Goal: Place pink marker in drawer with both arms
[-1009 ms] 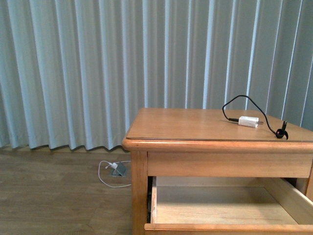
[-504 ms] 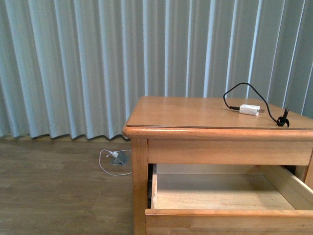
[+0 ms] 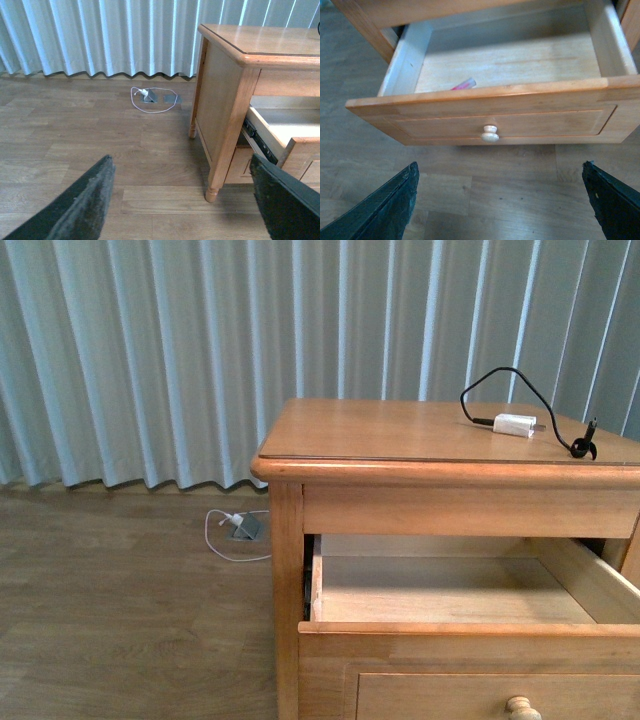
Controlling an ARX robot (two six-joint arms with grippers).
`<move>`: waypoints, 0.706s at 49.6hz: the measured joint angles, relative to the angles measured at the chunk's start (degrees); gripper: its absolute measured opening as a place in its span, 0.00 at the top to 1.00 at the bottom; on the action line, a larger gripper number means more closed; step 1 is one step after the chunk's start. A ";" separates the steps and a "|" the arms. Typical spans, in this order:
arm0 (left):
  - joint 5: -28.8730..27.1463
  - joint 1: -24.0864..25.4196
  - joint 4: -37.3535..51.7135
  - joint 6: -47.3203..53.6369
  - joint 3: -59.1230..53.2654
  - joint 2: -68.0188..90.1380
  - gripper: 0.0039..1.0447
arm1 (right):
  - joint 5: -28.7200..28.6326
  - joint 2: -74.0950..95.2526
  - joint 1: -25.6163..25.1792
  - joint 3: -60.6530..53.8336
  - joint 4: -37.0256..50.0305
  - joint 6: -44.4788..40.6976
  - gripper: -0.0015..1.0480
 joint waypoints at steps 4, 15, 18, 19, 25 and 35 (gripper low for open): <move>0.00 0.00 0.00 0.07 0.00 0.00 0.04 | -0.11 8.00 0.02 2.60 2.40 0.00 0.08; 0.00 0.00 0.00 0.04 0.00 0.00 0.05 | 1.36 27.98 3.30 11.10 6.47 2.27 0.08; -0.02 0.00 0.00 0.04 0.00 0.00 0.05 | 1.86 31.41 3.96 13.05 6.71 2.56 0.08; 0.00 0.00 0.00 0.02 0.00 0.00 0.05 | 2.14 33.20 4.31 14.16 6.91 2.64 0.08; -0.02 0.00 0.00 0.04 0.00 0.00 0.05 | 4.63 40.02 5.09 18.67 9.22 2.84 0.08; 0.00 0.00 0.00 0.04 0.00 0.00 0.05 | 6.08 45.51 5.14 23.30 12.35 3.41 0.08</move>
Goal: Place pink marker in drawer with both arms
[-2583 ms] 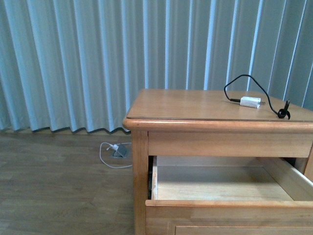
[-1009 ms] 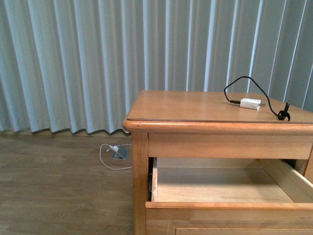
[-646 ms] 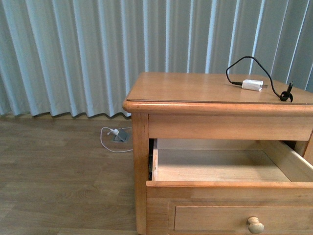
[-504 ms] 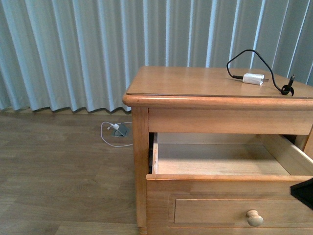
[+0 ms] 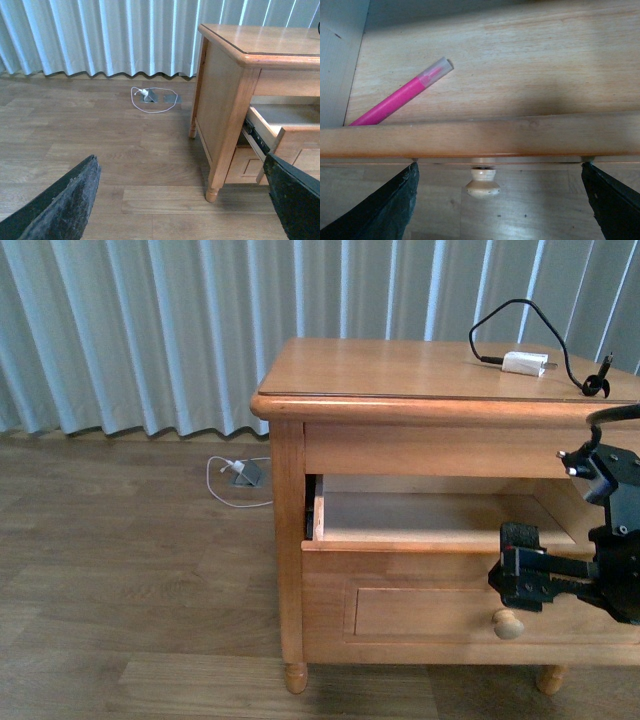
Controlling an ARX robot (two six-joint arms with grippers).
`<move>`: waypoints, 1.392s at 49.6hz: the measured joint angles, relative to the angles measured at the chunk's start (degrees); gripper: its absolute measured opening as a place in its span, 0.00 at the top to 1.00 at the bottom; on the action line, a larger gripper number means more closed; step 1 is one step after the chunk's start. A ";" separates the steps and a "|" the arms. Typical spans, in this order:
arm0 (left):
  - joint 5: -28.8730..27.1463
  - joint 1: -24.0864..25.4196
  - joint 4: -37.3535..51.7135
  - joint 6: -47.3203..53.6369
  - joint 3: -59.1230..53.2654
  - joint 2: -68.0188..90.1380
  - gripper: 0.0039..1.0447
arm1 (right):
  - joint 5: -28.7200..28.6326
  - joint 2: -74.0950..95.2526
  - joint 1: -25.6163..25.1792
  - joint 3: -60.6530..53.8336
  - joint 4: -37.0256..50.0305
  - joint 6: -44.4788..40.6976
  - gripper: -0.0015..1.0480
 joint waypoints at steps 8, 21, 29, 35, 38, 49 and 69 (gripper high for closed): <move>0.00 0.00 0.00 0.00 0.00 0.00 0.05 | 2.51 6.38 -0.15 5.68 5.90 0.68 0.08; -0.02 0.00 0.00 0.00 0.00 0.00 0.05 | 4.63 14.01 -0.09 12.17 12.33 1.64 0.08; -0.02 0.00 0.00 0.00 0.00 0.00 0.05 | 5.88 17.51 -0.09 15.04 15.06 2.89 0.08; 0.00 0.00 0.00 0.00 0.00 0.00 0.05 | 8.15 19.54 -0.11 15.63 19.56 4.02 0.08; 0.00 0.00 0.00 0.00 0.00 0.00 0.05 | 9.62 20.41 -0.42 15.63 22.29 4.98 0.08; 0.00 0.00 0.00 0.00 0.00 0.00 0.05 | 9.75 20.92 -1.03 15.61 24.35 5.35 0.08; -0.02 0.00 0.00 0.00 0.00 0.00 0.05 | 6.16 14.47 -0.72 12.09 14.25 3.56 0.08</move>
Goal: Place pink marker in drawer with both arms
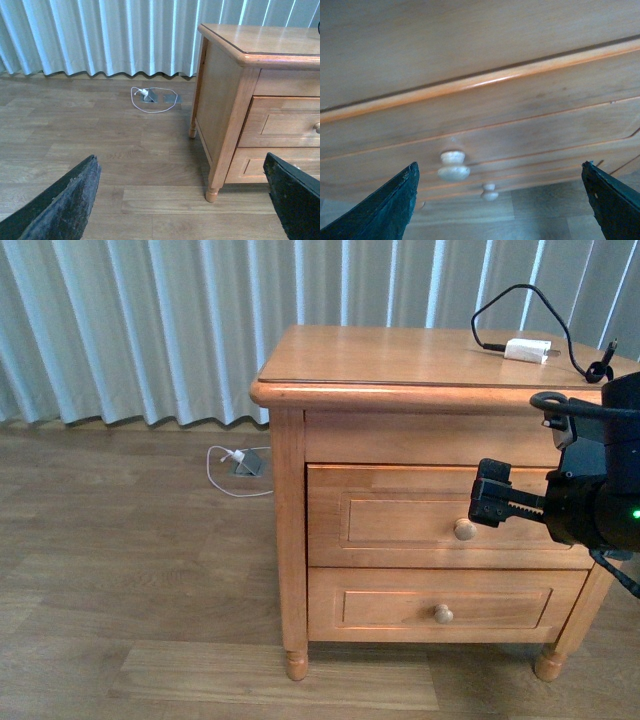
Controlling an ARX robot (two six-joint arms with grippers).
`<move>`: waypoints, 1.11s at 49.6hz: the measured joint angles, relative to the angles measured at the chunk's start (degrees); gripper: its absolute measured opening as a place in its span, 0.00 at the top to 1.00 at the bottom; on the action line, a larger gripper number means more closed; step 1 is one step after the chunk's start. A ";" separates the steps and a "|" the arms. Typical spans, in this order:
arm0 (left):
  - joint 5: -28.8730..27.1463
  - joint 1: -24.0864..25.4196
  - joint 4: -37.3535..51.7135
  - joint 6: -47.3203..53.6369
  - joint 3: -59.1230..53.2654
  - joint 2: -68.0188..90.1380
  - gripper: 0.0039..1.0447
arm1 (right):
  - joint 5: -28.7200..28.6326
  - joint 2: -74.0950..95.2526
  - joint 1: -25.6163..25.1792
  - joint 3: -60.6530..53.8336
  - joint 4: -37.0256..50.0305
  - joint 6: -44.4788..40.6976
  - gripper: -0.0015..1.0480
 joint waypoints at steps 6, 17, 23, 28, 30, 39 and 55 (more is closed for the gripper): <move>0.02 0.00 0.00 0.00 0.00 0.00 0.05 | -2.86 -6.91 -0.04 -3.78 -4.17 -0.77 0.08; 0.02 0.00 0.00 0.00 0.00 0.00 0.05 | -8.00 -23.43 -1.44 -12.33 -10.93 -1.51 0.08; 0.00 0.00 0.00 0.00 0.00 0.00 0.05 | -11.15 -35.47 -2.56 -18.29 -15.58 -1.99 0.08; 0.02 0.00 0.00 0.00 0.00 0.00 0.05 | -13.42 -44.94 -2.97 -21.88 -20.26 -2.40 0.08; 0.02 0.00 0.00 0.00 0.00 0.00 0.05 | -14.32 -49.16 -3.15 -23.19 -22.45 -2.78 0.08; 0.02 0.00 0.00 0.00 0.00 0.00 0.05 | -16.68 -66.49 -4.87 -27.39 -31.91 -3.08 0.08; 0.02 0.00 0.00 0.00 0.00 0.00 0.05 | -10.84 -76.08 -6.19 -32.76 -27.28 -5.73 0.15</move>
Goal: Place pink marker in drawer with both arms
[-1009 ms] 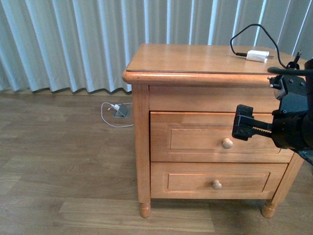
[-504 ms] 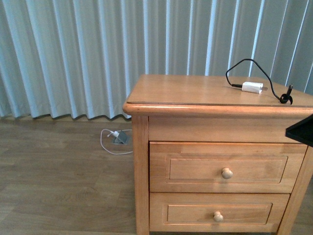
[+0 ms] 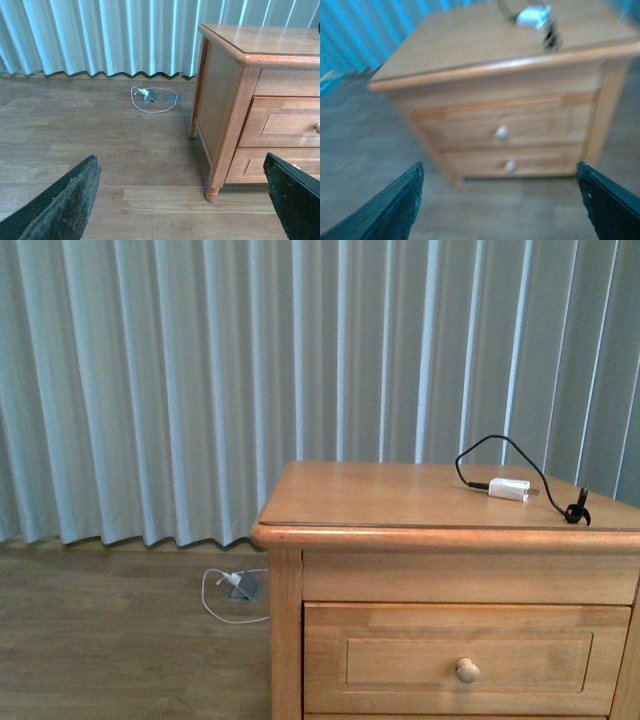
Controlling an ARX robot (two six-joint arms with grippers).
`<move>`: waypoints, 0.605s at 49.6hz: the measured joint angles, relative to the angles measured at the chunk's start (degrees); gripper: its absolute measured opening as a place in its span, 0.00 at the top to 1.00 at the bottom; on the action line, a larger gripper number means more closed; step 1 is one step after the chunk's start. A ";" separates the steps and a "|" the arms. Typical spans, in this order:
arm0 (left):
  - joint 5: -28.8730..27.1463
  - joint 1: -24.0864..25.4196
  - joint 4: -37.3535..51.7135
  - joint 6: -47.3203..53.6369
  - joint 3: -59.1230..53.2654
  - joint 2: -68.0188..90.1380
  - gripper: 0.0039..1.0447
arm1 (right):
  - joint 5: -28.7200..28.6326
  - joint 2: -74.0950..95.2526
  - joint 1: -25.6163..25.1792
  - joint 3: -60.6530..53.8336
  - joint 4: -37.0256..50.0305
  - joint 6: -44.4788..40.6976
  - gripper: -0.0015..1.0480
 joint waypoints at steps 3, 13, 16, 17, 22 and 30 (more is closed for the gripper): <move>0.00 0.00 0.00 -0.02 0.00 0.00 0.05 | 7.37 -1.95 0.02 -4.90 10.27 -4.48 0.25; 0.00 0.00 0.00 0.00 0.00 0.00 0.05 | 9.88 -7.32 -0.04 -13.14 18.16 -9.53 0.61; -0.02 0.00 0.00 -0.02 0.00 0.00 0.05 | 9.88 -8.72 -0.04 -15.19 18.27 -9.94 0.72; 0.00 0.00 0.00 0.00 0.00 0.00 0.05 | 10.01 -9.35 -0.04 -15.91 18.34 -10.03 0.78; 0.00 0.00 0.00 0.00 0.00 0.00 0.05 | 10.01 -11.37 -0.04 -17.79 18.34 -10.16 0.93; 0.00 0.00 0.00 0.00 0.00 0.00 0.05 | 9.92 -14.91 -0.04 -20.48 17.90 -10.49 0.99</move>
